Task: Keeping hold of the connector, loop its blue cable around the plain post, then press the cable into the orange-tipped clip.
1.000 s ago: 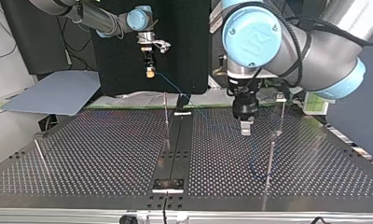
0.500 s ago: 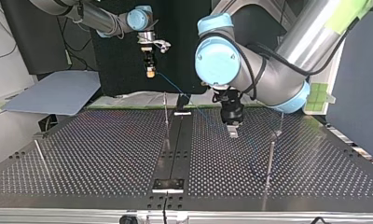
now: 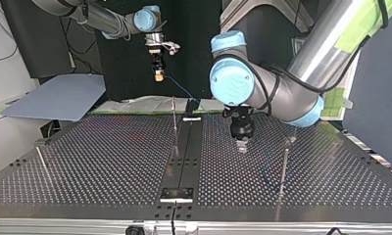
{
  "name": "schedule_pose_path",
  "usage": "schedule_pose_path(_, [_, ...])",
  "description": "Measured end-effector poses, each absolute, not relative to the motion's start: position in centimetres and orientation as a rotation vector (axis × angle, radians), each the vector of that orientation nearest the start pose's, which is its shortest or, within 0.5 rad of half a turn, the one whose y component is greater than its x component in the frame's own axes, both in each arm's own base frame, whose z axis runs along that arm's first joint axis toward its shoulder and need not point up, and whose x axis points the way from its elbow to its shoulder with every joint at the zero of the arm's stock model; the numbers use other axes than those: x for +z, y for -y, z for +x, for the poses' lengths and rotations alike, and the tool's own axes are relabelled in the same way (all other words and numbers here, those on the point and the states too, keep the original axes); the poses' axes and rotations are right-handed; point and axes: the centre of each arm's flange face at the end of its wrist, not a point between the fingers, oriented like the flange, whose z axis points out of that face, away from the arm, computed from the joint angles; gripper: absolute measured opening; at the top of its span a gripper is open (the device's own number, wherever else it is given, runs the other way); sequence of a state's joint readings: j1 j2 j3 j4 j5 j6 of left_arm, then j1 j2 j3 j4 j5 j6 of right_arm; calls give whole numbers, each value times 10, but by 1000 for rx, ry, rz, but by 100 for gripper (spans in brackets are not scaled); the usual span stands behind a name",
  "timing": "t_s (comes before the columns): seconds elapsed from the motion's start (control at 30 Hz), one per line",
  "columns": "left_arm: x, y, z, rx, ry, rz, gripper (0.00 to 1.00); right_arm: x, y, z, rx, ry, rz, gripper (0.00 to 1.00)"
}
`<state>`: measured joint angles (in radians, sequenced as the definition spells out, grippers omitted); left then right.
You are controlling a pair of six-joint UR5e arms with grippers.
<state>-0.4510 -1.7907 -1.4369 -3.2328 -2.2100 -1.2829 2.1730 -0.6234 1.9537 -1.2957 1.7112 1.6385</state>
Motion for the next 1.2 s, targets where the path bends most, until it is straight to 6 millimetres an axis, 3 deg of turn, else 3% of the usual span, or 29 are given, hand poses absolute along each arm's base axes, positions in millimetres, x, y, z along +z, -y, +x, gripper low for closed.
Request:
schedule_pose_path(0.3, [434, 297, 472, 365, -1711, 174, 100, -73, 371, 402, 1565, 1028, 1556, 0])
schedule_pose_path(0.6, [419, 300, 487, 331, -1740, 216, 100, -73, 370, 403, 1569, 1026, 1557, 0])
schedule_pose_path(1.2, [386, 273, 520, 542, -1776, 157, 100, -73, 366, 407, 1575, 1020, 1562, 0])
